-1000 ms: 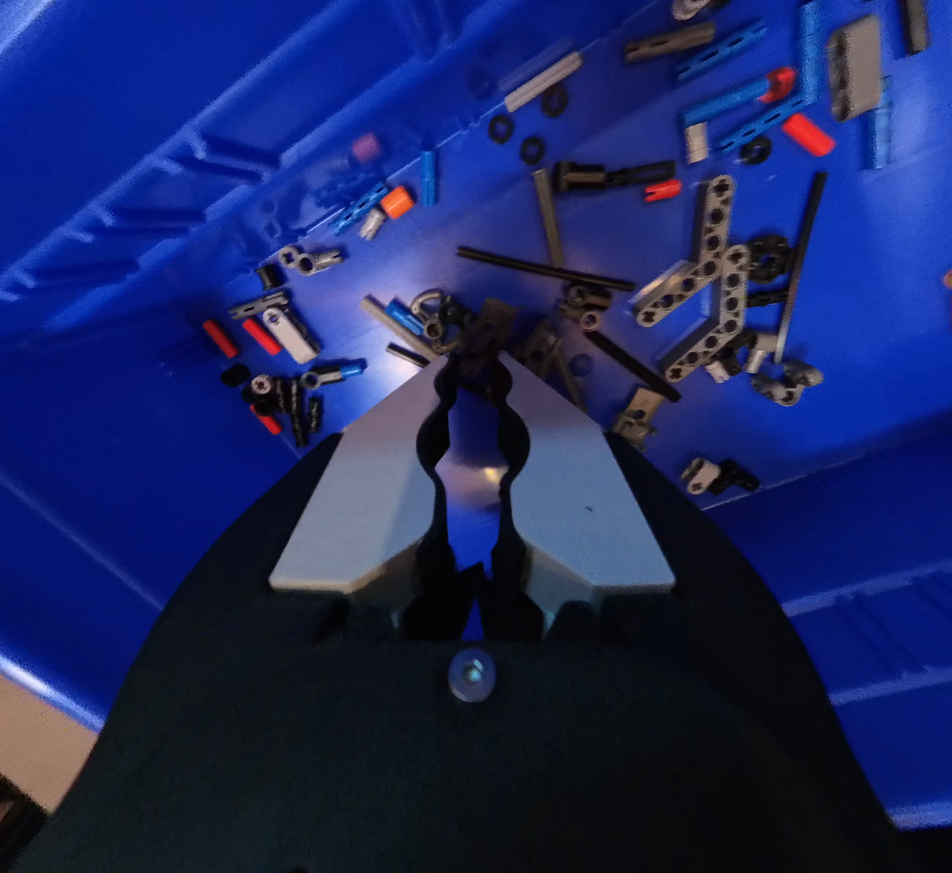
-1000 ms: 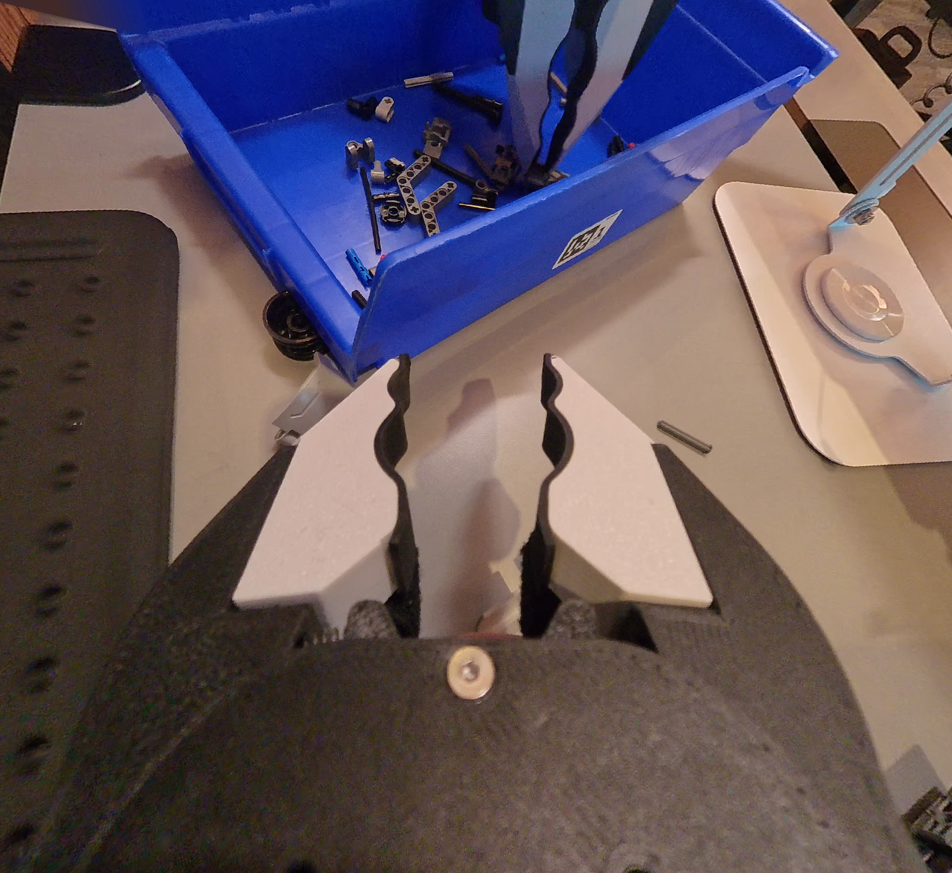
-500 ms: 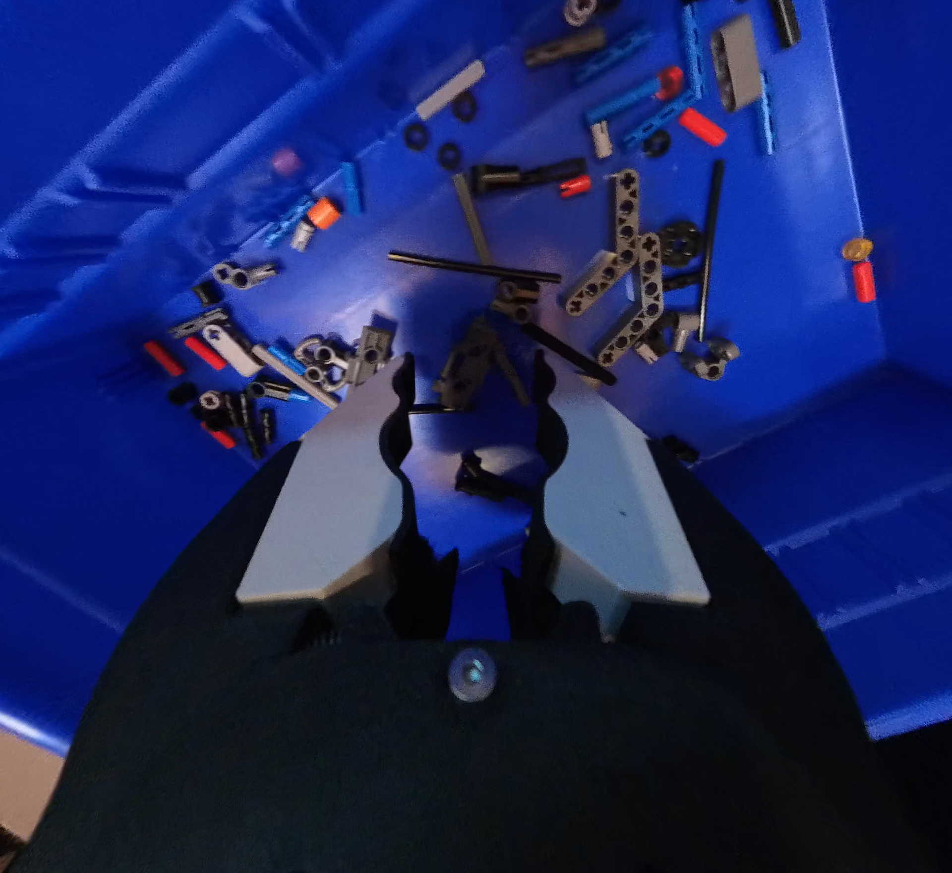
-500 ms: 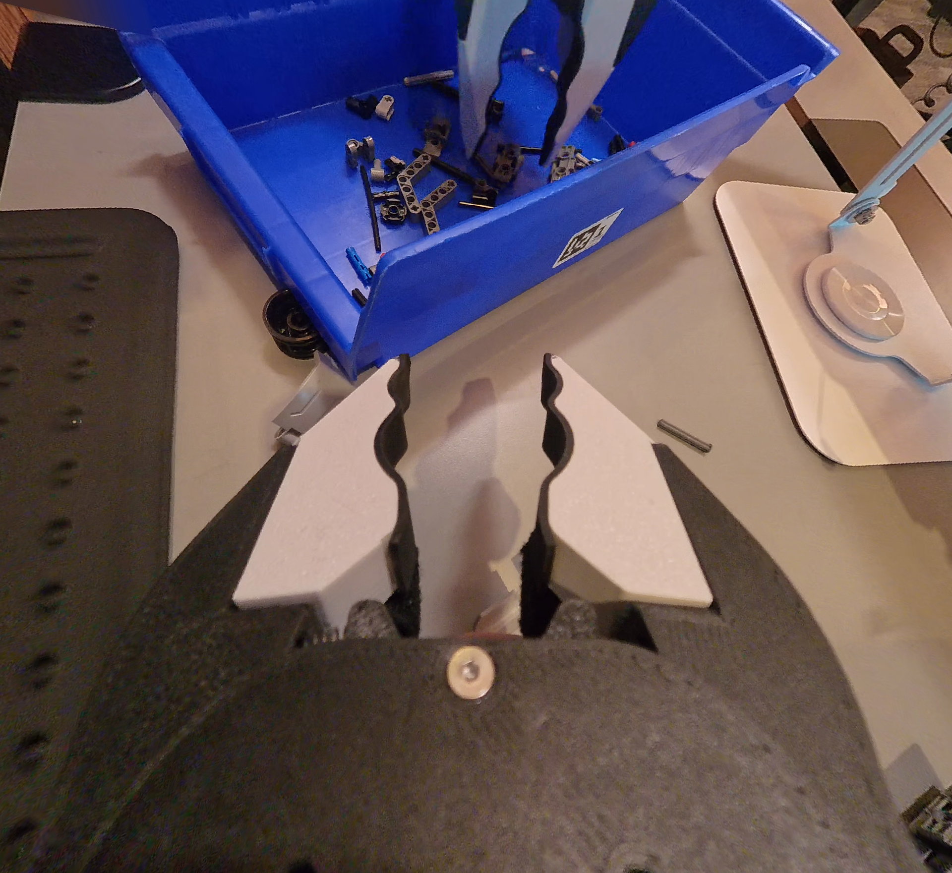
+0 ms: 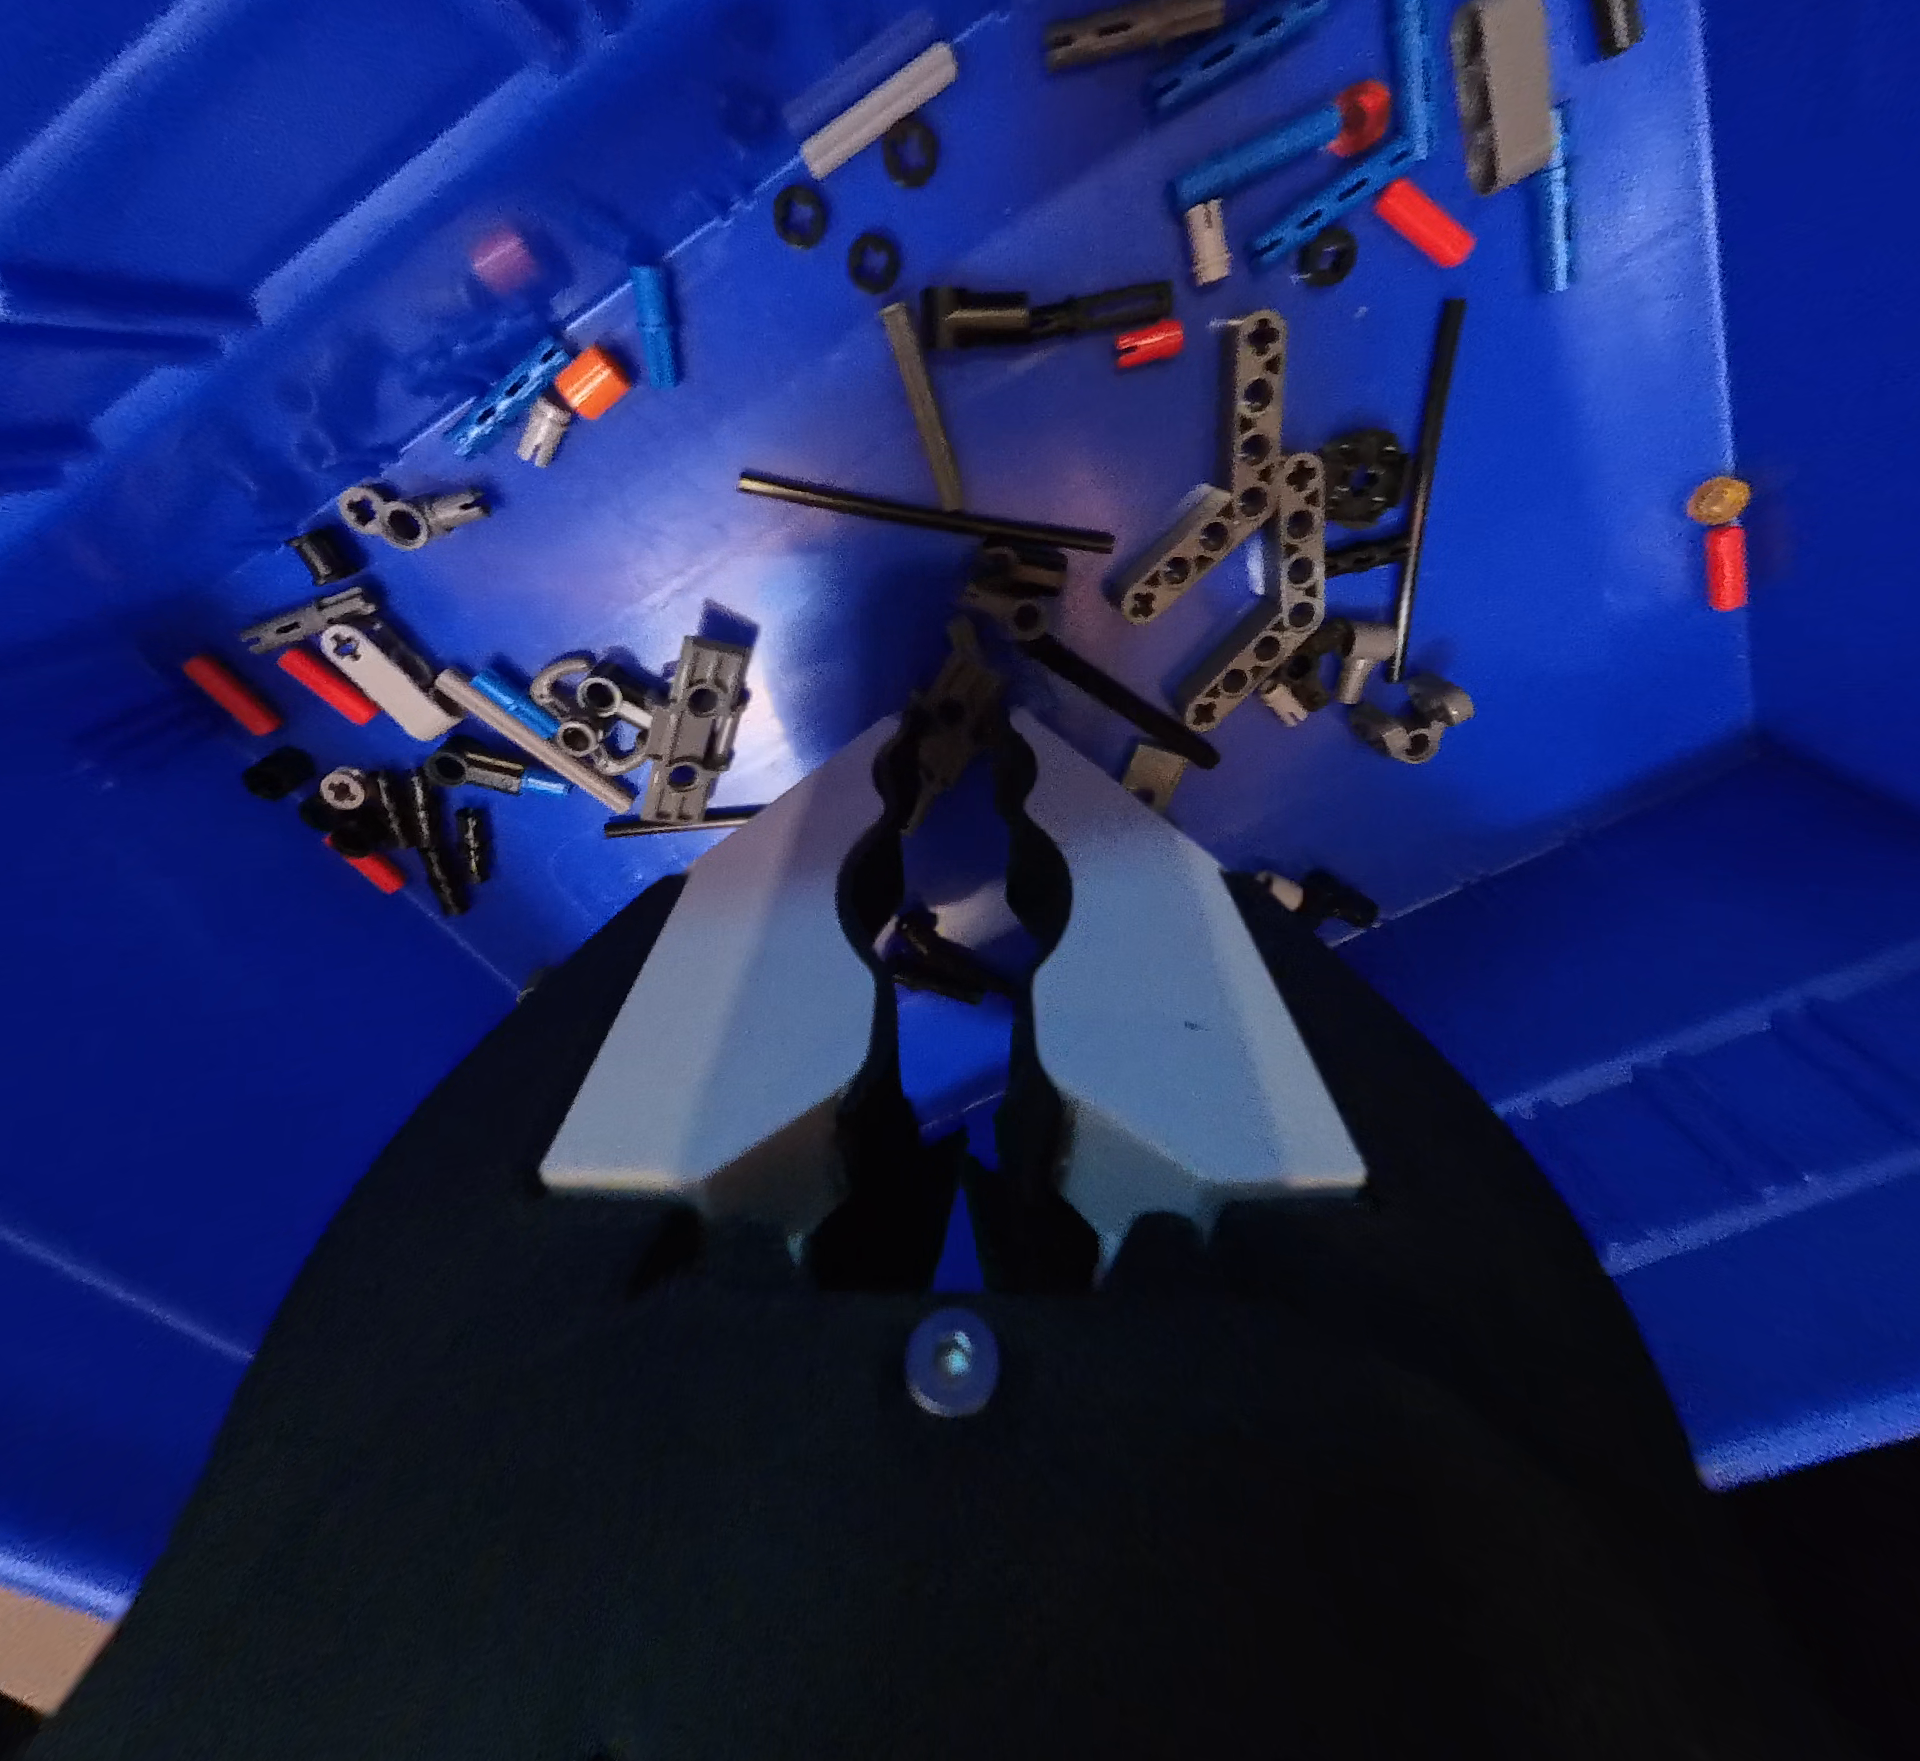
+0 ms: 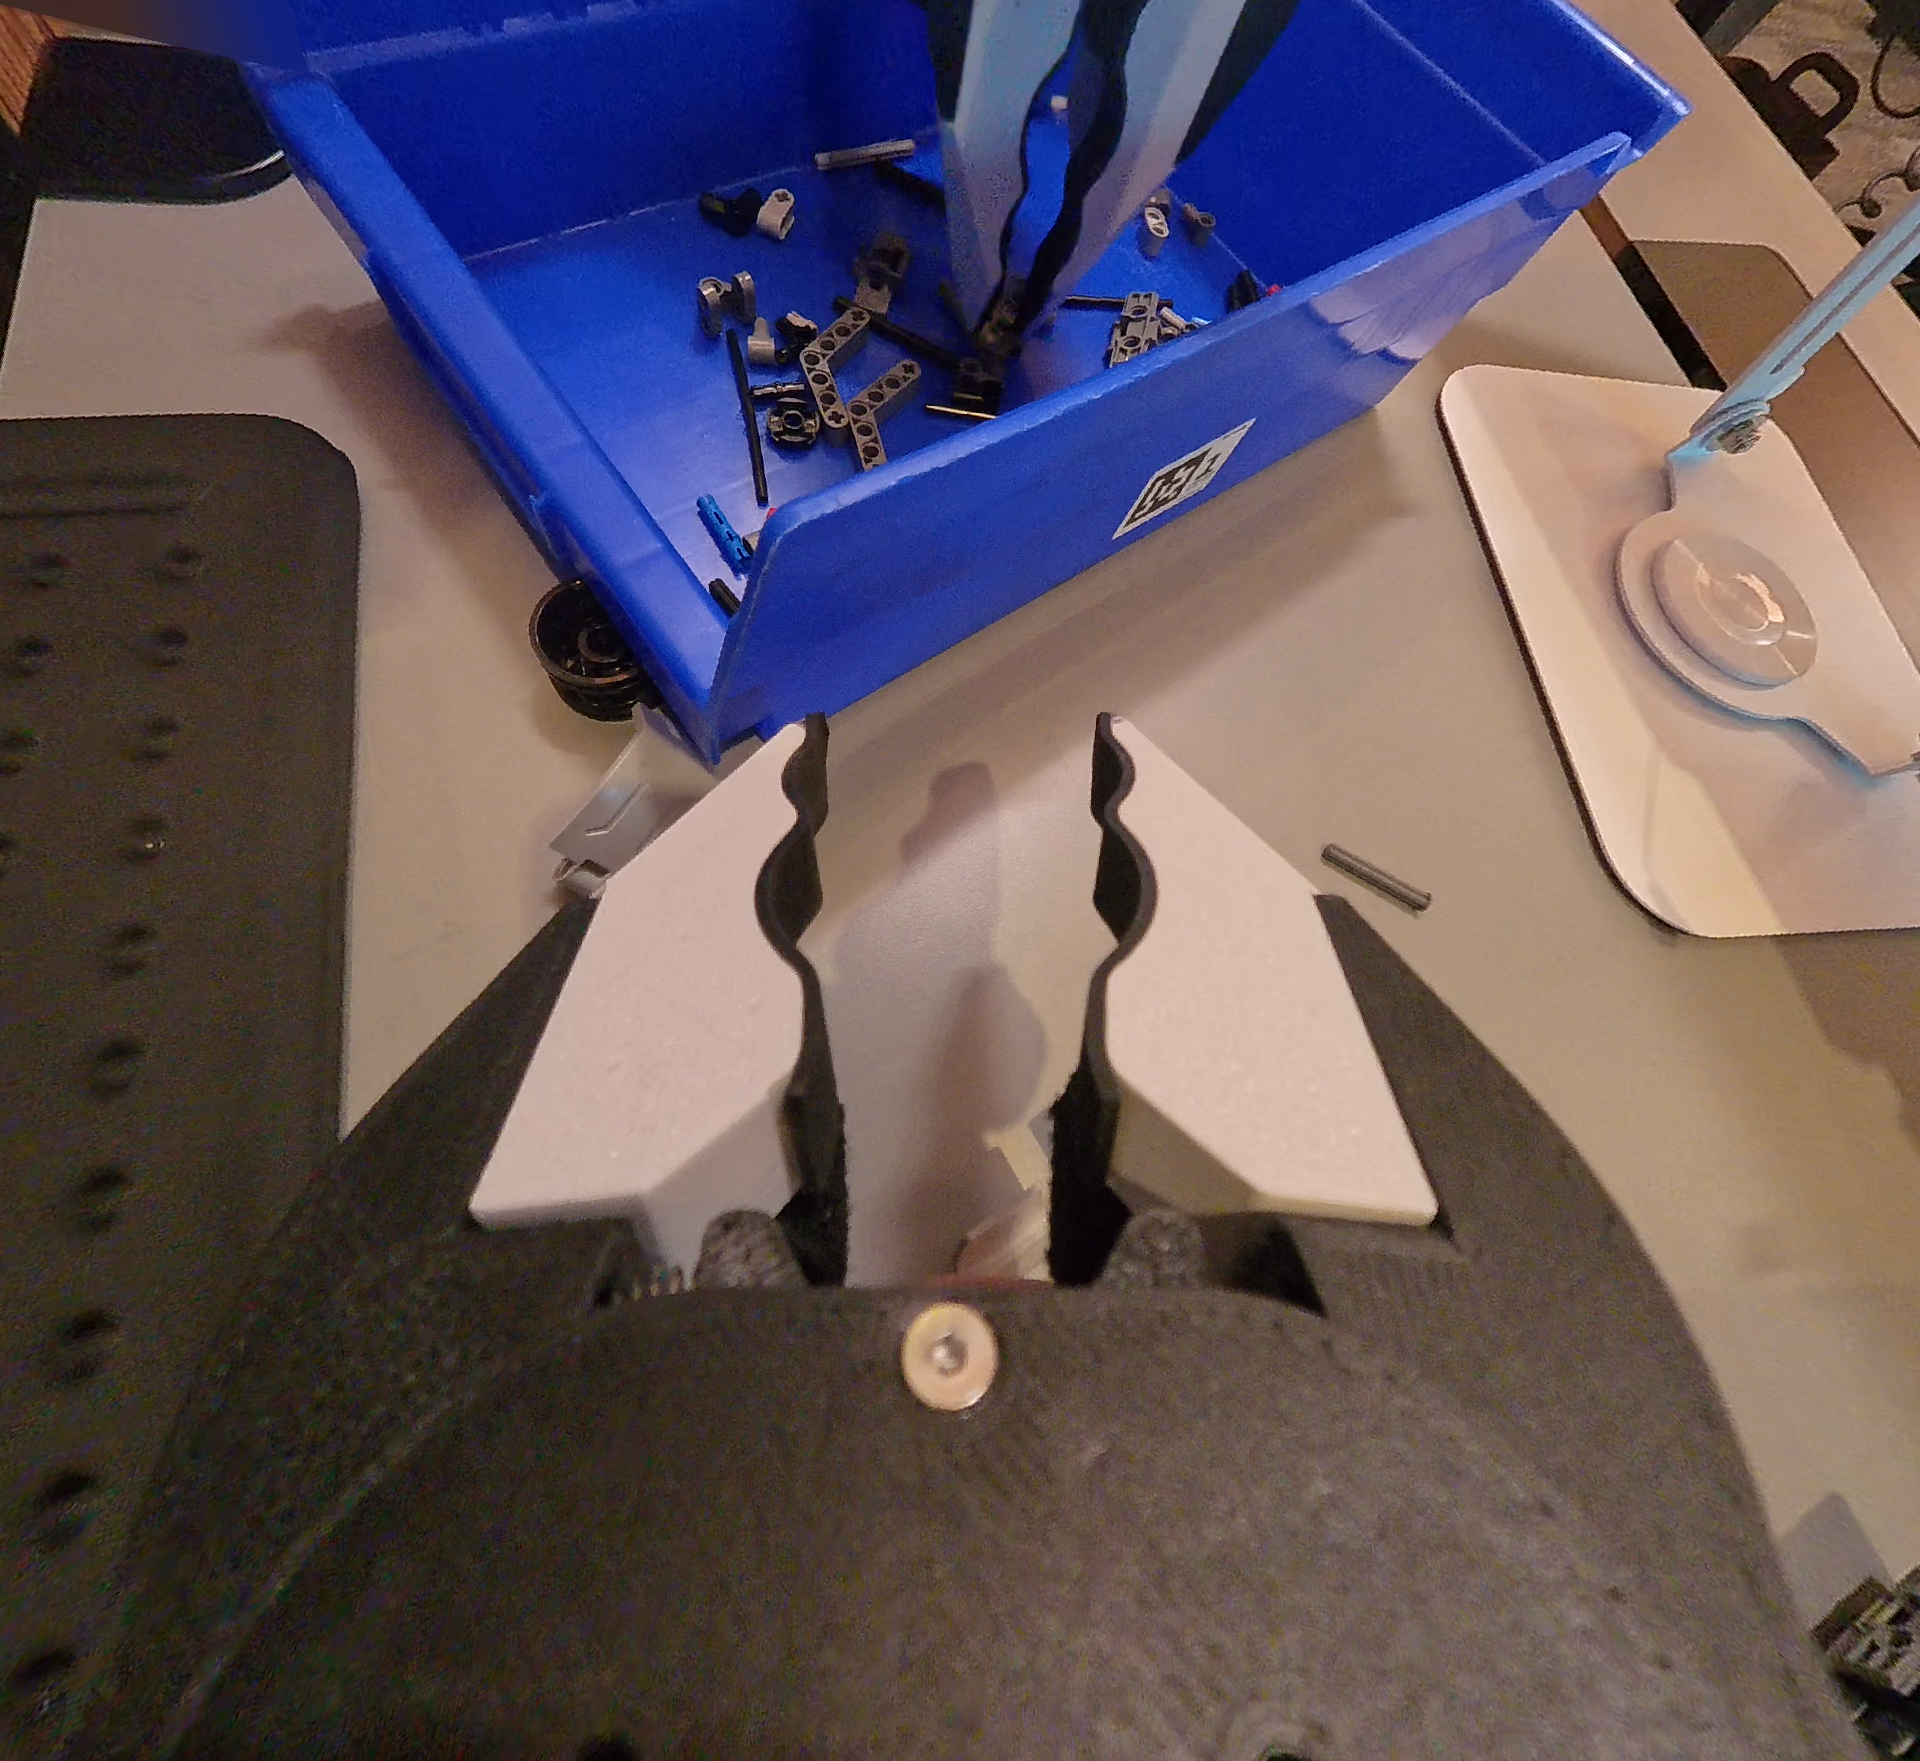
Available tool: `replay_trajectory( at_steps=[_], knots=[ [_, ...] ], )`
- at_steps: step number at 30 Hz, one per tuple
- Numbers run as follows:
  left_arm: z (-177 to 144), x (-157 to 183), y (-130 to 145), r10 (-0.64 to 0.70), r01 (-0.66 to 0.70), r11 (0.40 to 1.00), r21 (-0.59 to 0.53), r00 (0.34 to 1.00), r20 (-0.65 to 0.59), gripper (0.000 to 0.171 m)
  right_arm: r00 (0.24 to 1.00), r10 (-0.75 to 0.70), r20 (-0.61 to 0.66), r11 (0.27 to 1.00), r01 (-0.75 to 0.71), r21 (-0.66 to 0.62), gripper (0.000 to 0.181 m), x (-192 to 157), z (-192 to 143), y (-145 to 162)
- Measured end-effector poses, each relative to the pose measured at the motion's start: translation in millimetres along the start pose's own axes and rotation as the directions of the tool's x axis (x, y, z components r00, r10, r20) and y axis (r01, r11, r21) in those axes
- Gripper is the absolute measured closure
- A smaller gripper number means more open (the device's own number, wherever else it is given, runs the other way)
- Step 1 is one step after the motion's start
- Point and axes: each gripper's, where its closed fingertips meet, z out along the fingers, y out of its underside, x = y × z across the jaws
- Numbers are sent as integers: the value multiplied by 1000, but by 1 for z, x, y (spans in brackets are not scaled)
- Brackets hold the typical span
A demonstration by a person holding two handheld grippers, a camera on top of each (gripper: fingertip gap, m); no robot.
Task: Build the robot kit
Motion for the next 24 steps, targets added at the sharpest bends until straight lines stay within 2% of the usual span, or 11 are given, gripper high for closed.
replay_trajectory(
  at_steps=[6,10,14,19,24],
  knots=[
    [-2,-22,9,-37,37,999,-3,996,84,163,1000,-1,-1,1000,1,-2,132,0,0,0],
    [-2,-25,9,-49,48,999,11,995,85,162,1000,-3,-1,1000,3,-2,132,0,0,0],
    [-1,-14,5,-43,42,999,26,999,26,141,1000,-3,0,1000,3,-2,132,0,0,0],
    [-1,-15,4,-25,24,999,25,999,45,145,1000,-6,0,1000,6,-6,132,0,0,1],
    [-1,-21,4,-21,19,1000,17,996,81,157,1000,-6,-1,1000,6,-8,132,0,0,1]
  ],
)
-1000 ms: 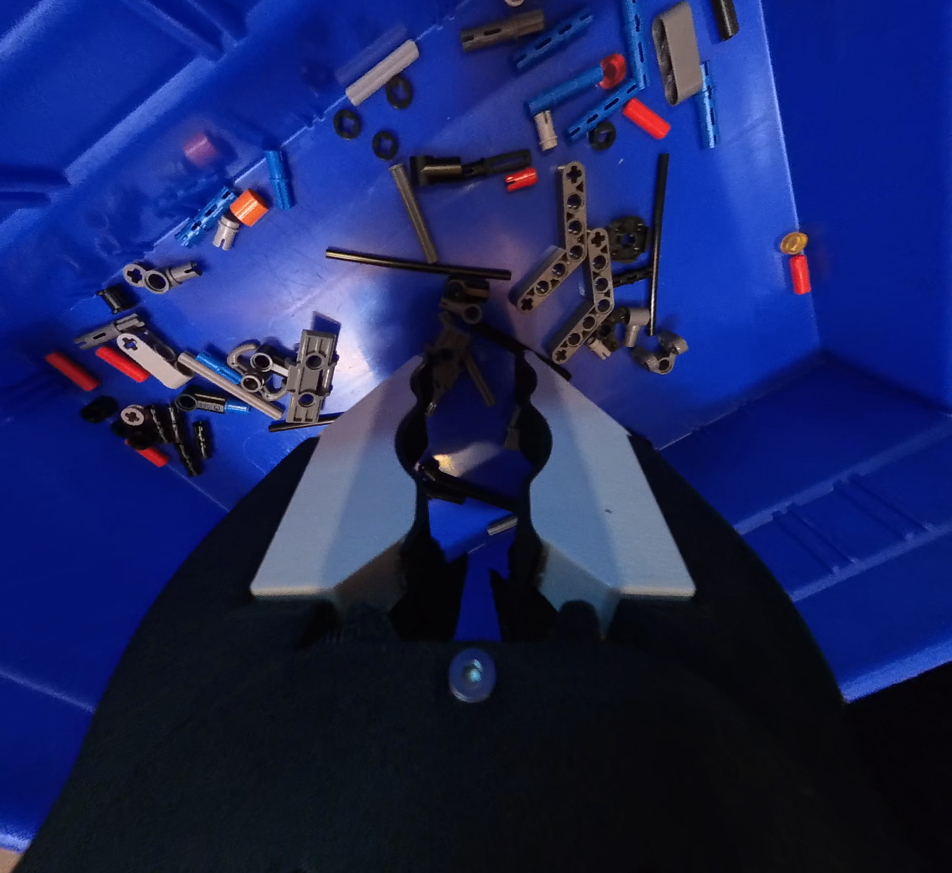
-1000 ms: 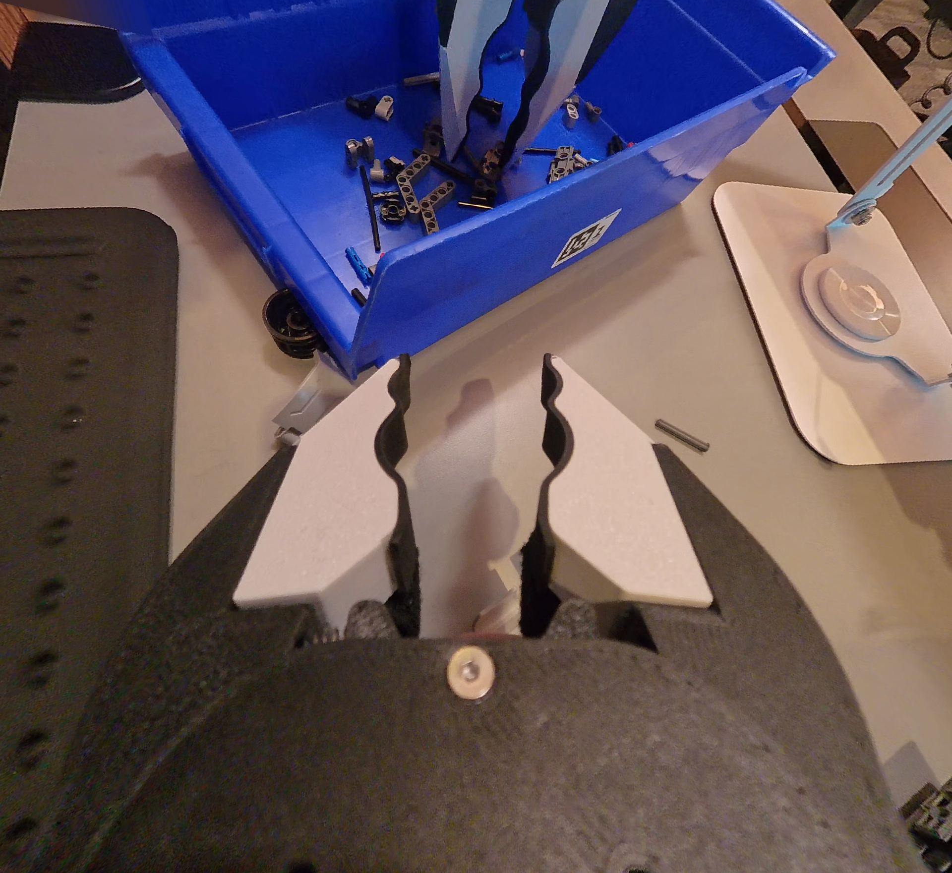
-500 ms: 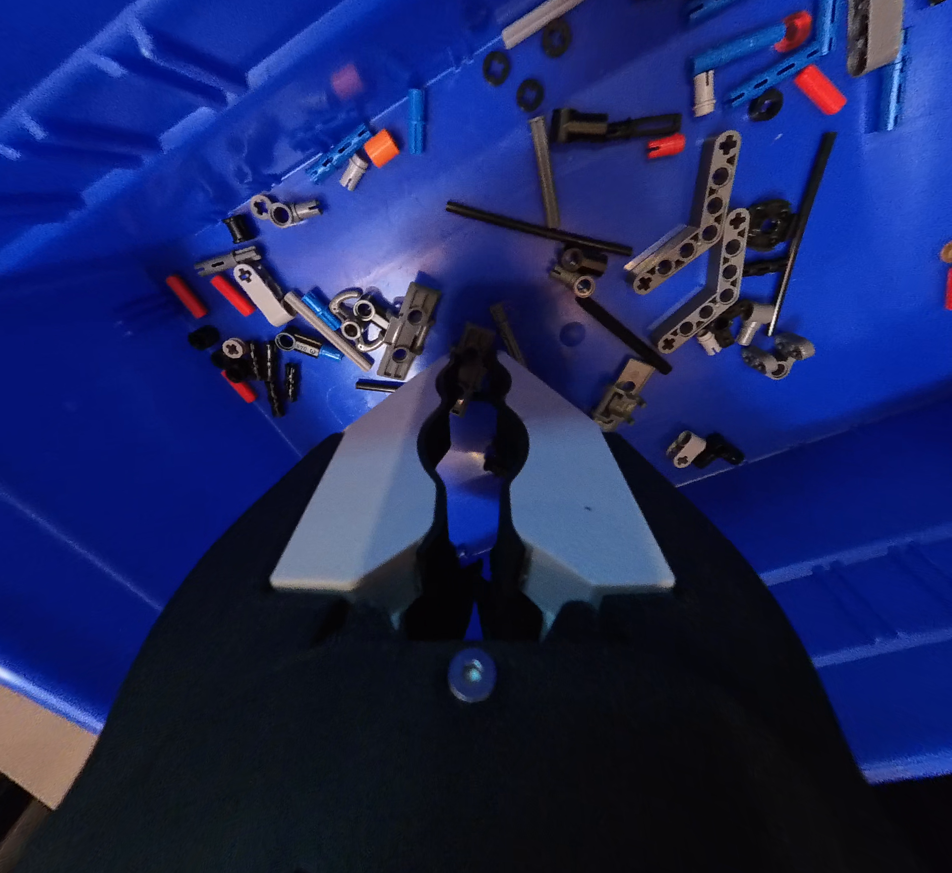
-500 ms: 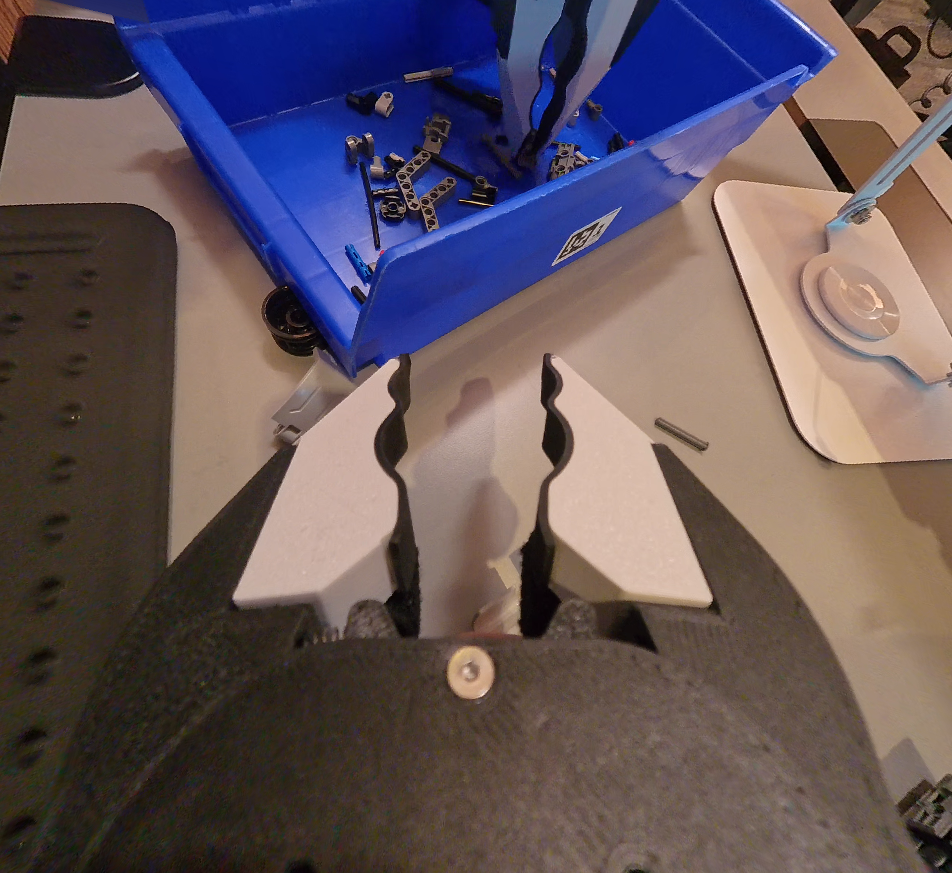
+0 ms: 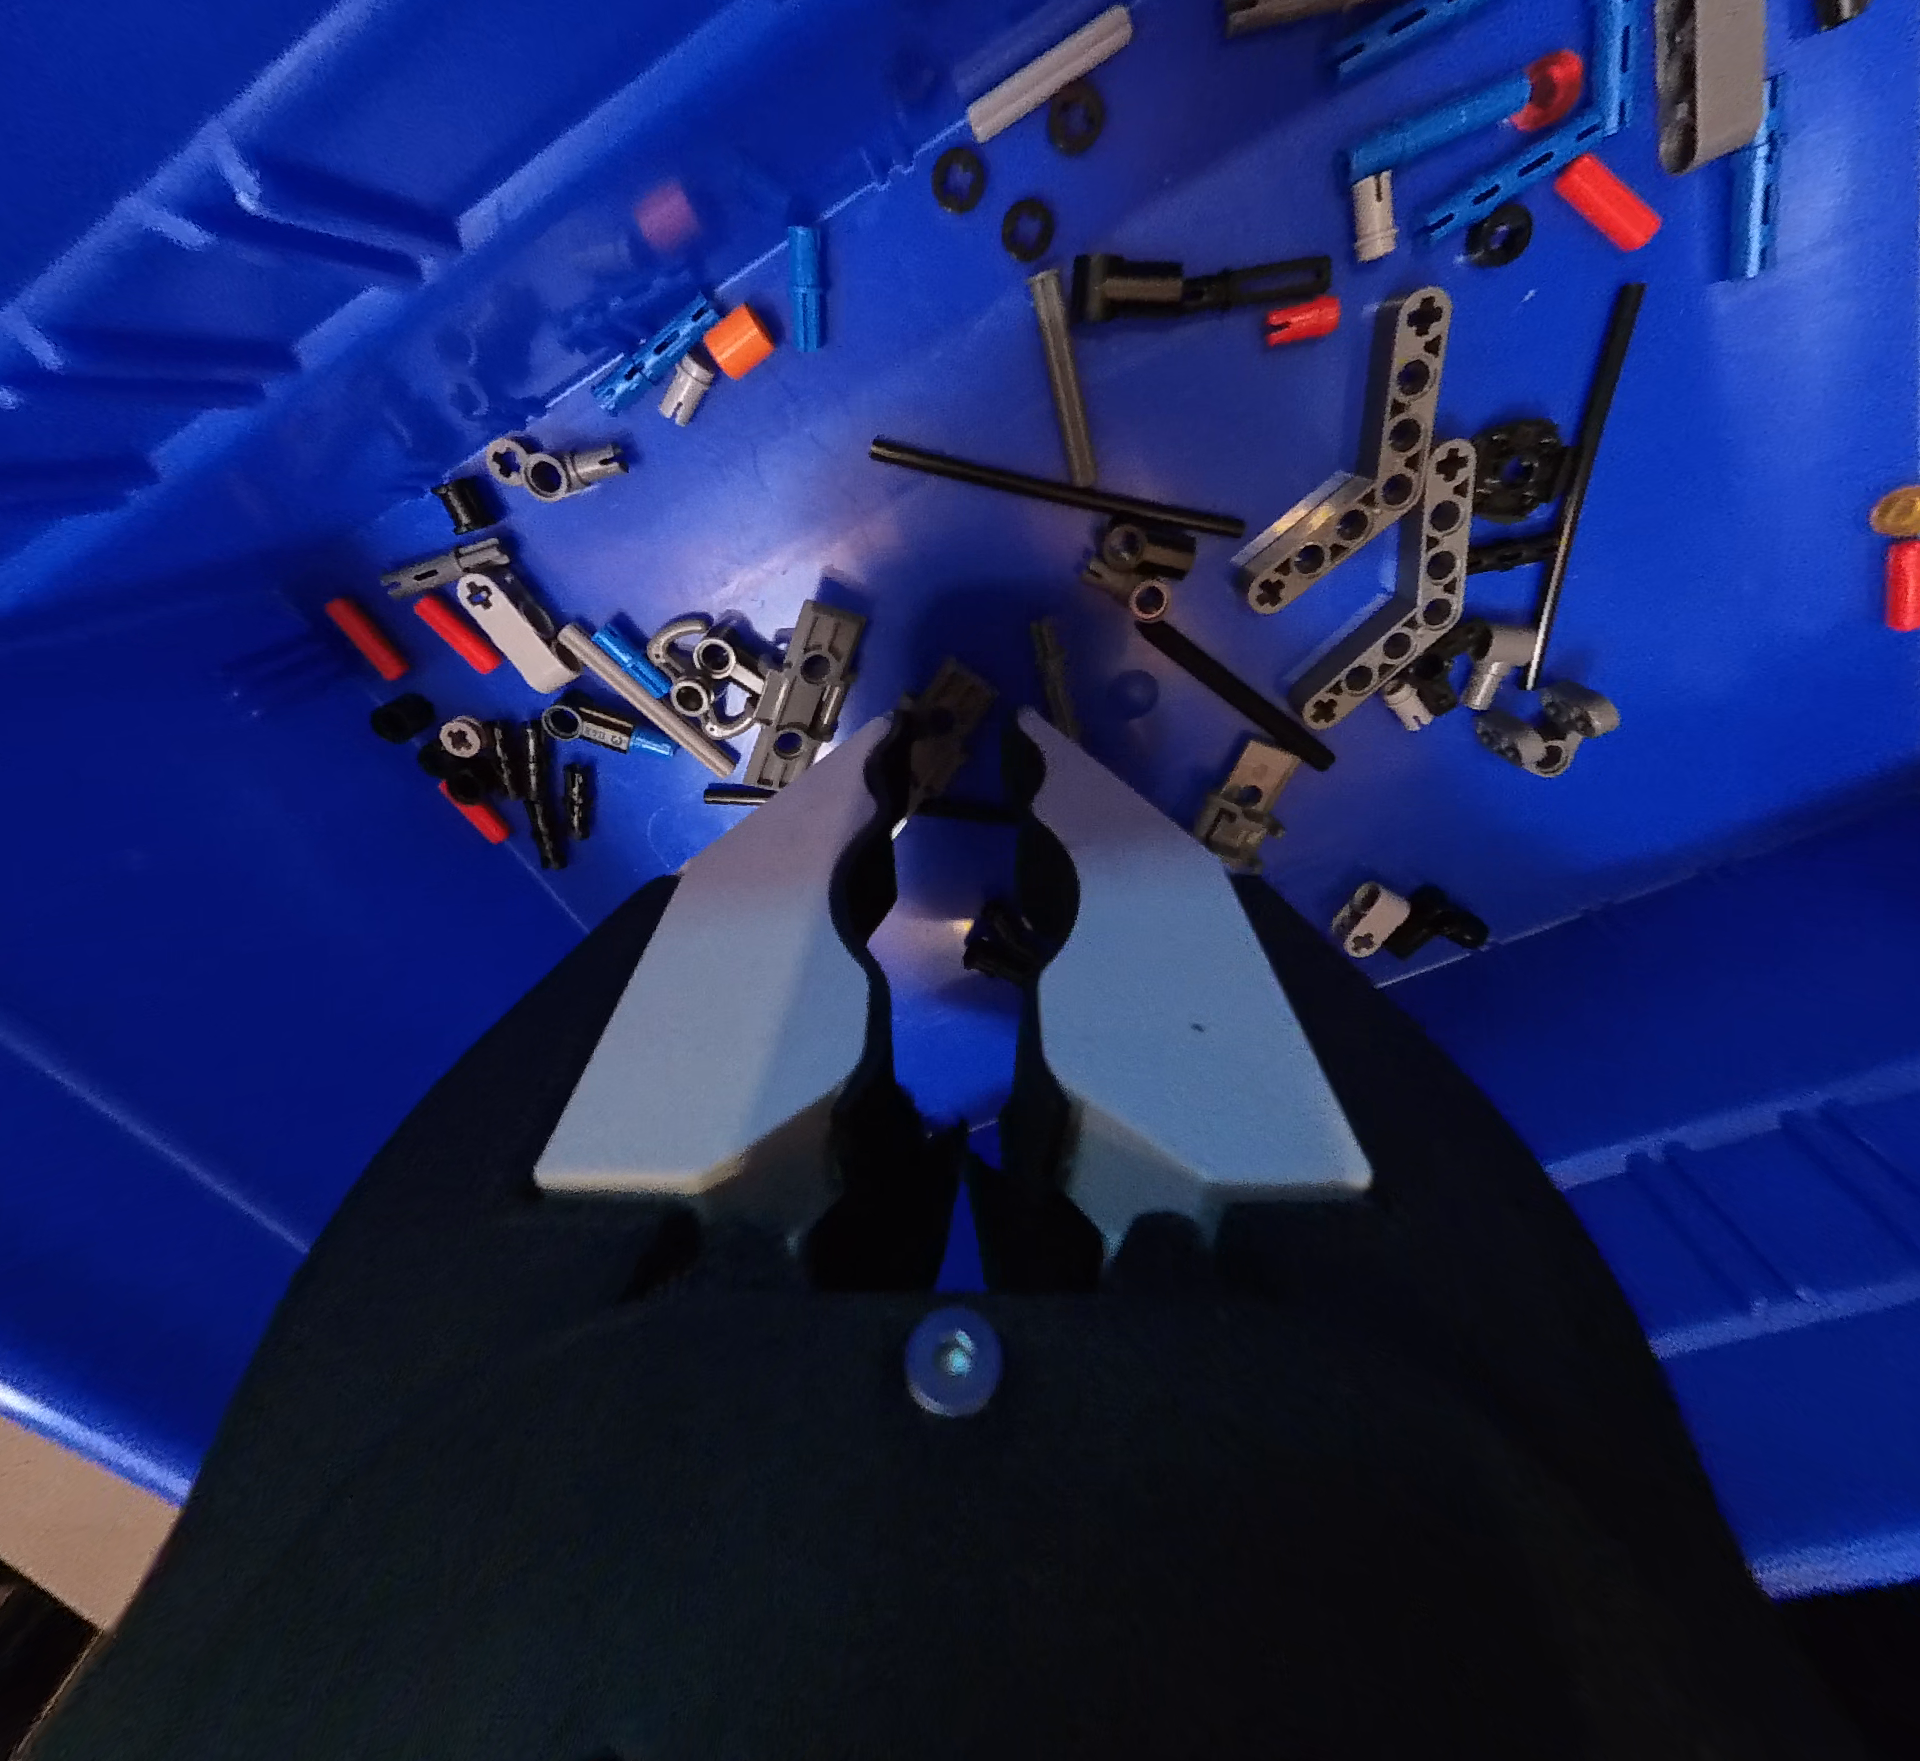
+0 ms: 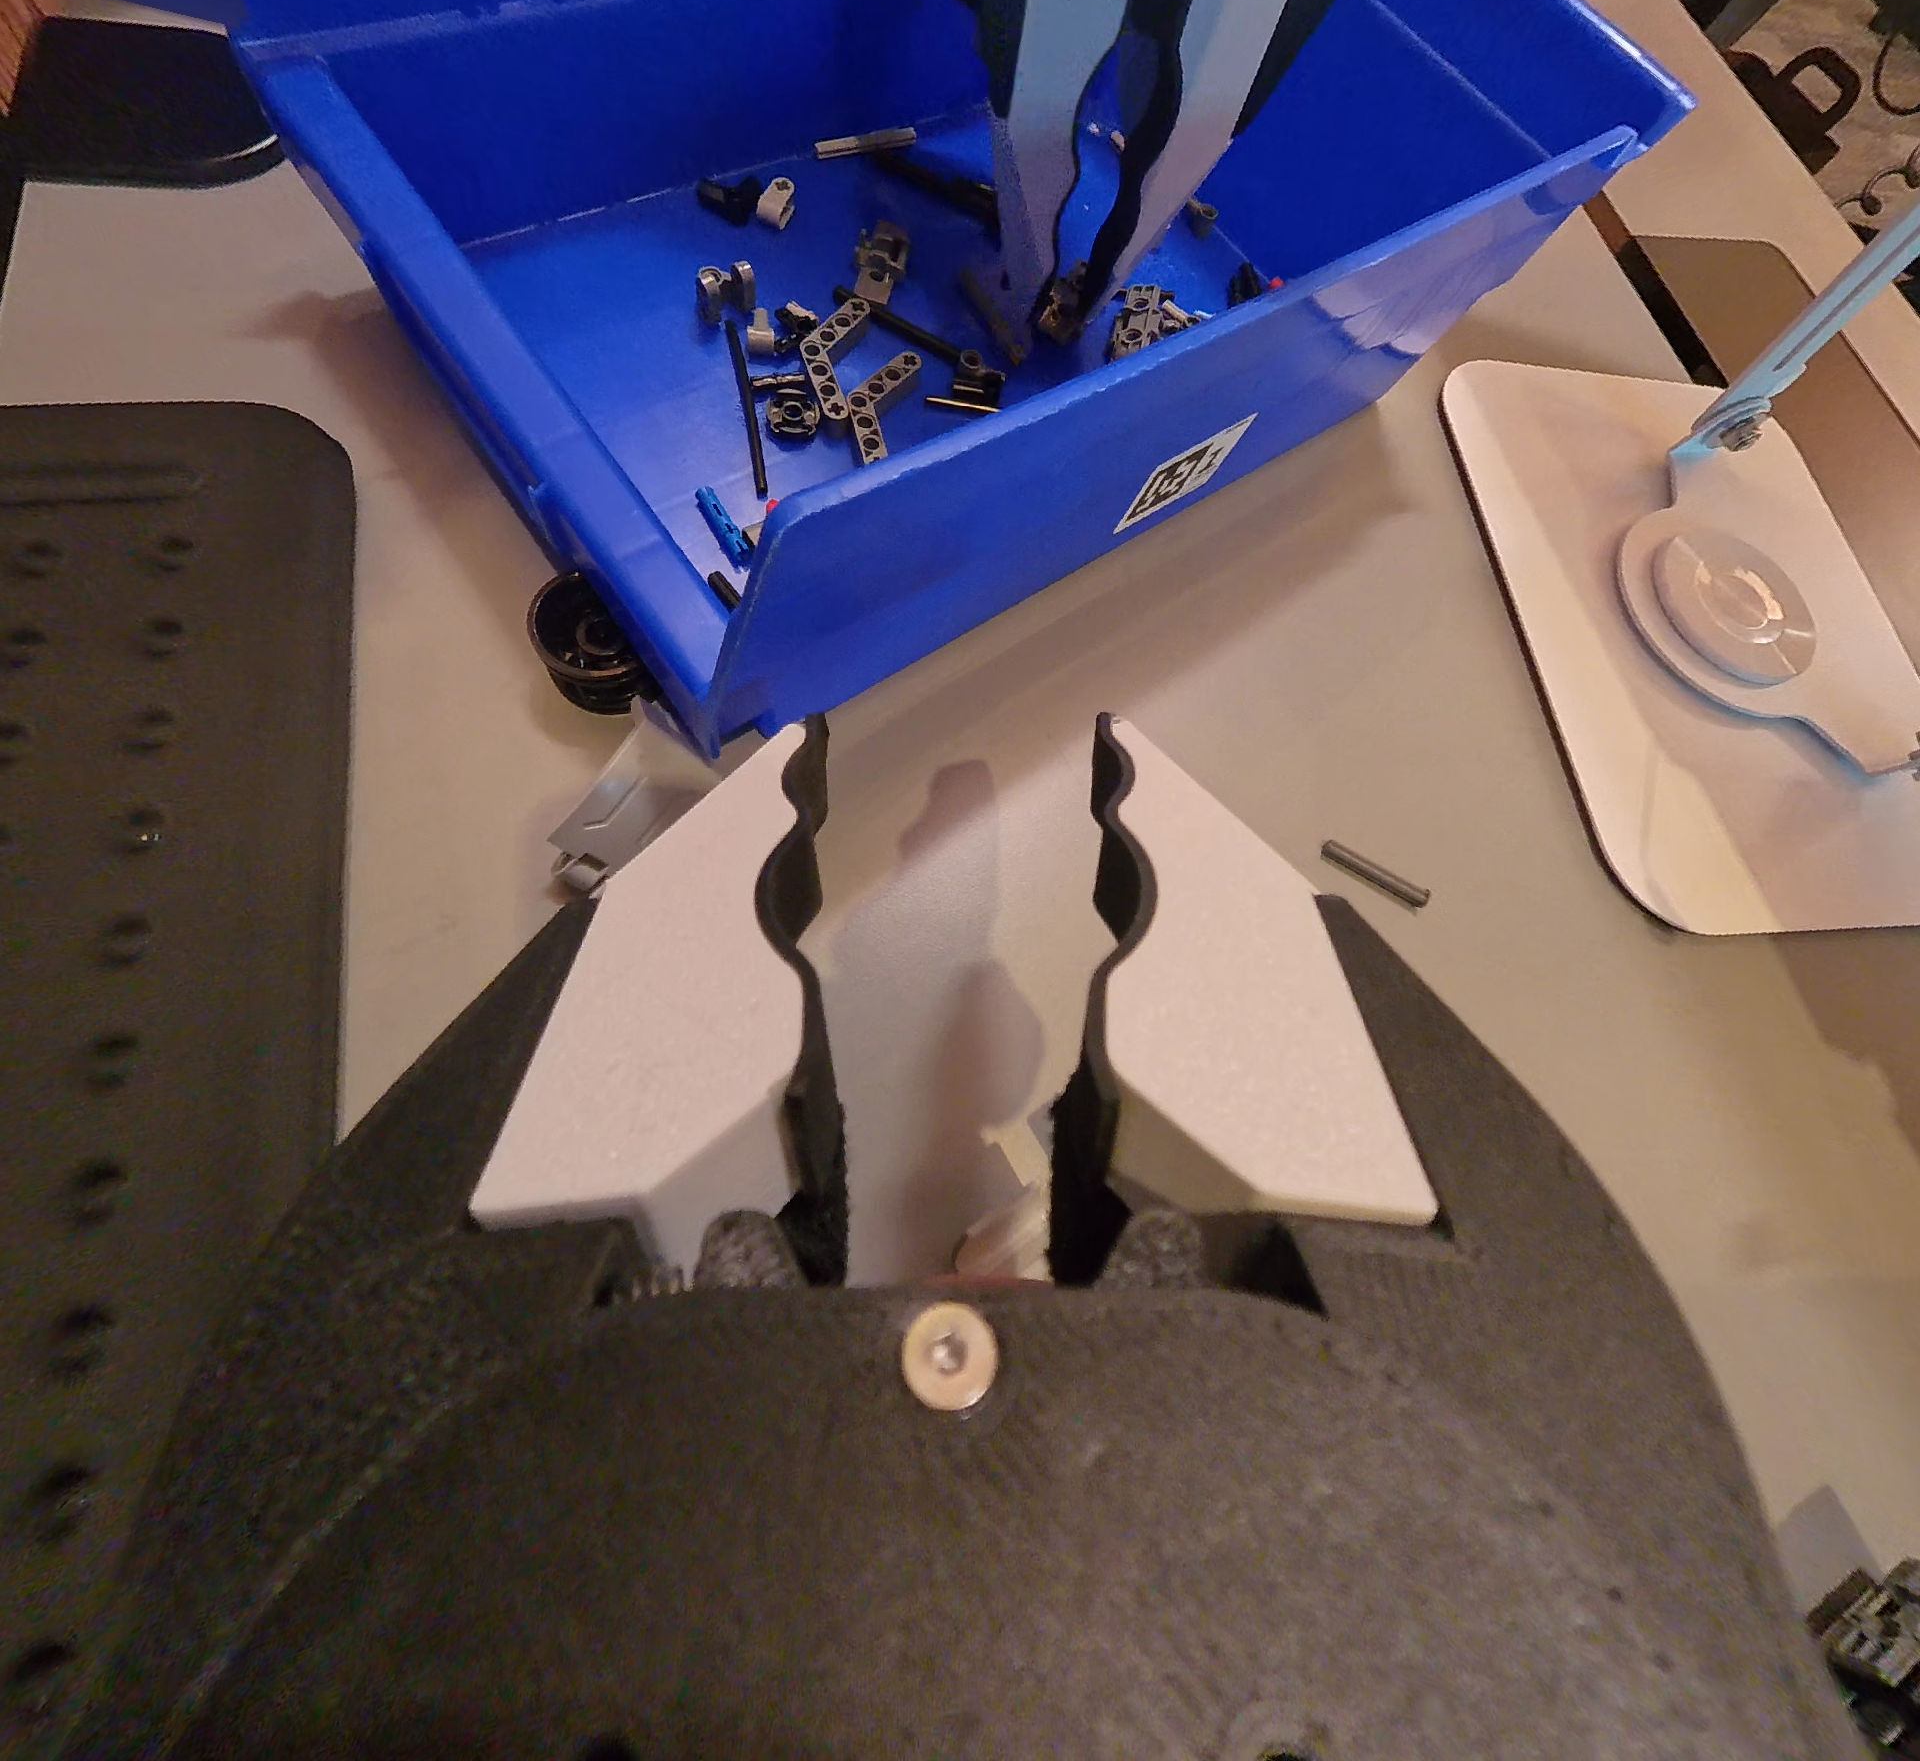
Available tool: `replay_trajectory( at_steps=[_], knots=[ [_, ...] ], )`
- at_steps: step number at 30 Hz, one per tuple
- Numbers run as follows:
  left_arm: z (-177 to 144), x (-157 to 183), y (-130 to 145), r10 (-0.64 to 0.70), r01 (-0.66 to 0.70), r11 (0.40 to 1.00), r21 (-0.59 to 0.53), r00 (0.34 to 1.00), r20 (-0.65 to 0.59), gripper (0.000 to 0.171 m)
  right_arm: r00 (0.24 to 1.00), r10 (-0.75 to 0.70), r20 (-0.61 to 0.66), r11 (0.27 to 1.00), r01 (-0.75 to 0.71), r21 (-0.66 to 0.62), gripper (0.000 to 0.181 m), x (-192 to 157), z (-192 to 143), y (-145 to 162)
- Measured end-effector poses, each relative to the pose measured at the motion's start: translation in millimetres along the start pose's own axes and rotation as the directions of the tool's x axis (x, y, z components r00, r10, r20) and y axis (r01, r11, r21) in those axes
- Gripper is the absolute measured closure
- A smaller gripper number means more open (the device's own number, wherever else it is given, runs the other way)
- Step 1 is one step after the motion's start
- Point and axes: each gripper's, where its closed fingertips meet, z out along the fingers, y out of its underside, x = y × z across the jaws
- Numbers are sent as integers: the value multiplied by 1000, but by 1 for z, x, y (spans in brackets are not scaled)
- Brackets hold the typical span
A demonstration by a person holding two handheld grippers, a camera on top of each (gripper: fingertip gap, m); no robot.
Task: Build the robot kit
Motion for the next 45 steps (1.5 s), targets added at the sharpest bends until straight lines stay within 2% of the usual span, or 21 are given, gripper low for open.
replay_trajectory(
  at_steps=[10,19,29,32,35,39,45],
  knots=[
    [-1,-12,3,0,2,1000,-23,998,68,162,1000,-1,1,1000,1,-2,132,0,0,0],
    [-5,-13,4,-15,16,1000,-11,997,69,161,1000,1,3,1000,-1,-9,132,0,3,2],
    [-1,-13,1,-36,36,999,8,998,43,142,1000,-11,-1,1000,11,-18,132,-1,3,3],
    [2,-9,3,-26,26,1000,3,999,20,140,1000,-15,-4,1000,14,-18,132,-1,3,3],
    [3,-5,2,-10,10,1000,1,1000,8,149,1000,-15,-4,1000,15,-19,132,-1,3,3],
    [4,-2,2,8,-8,1000,7,1000,-10,171,1000,-17,-5,1000,17,-19,132,-1,3,3],
    [-1,-8,3,-12,12,1000,25,1000,5,171,1000,-20,-6,1000,20,-17,132,-1,2,3]
  ],
)
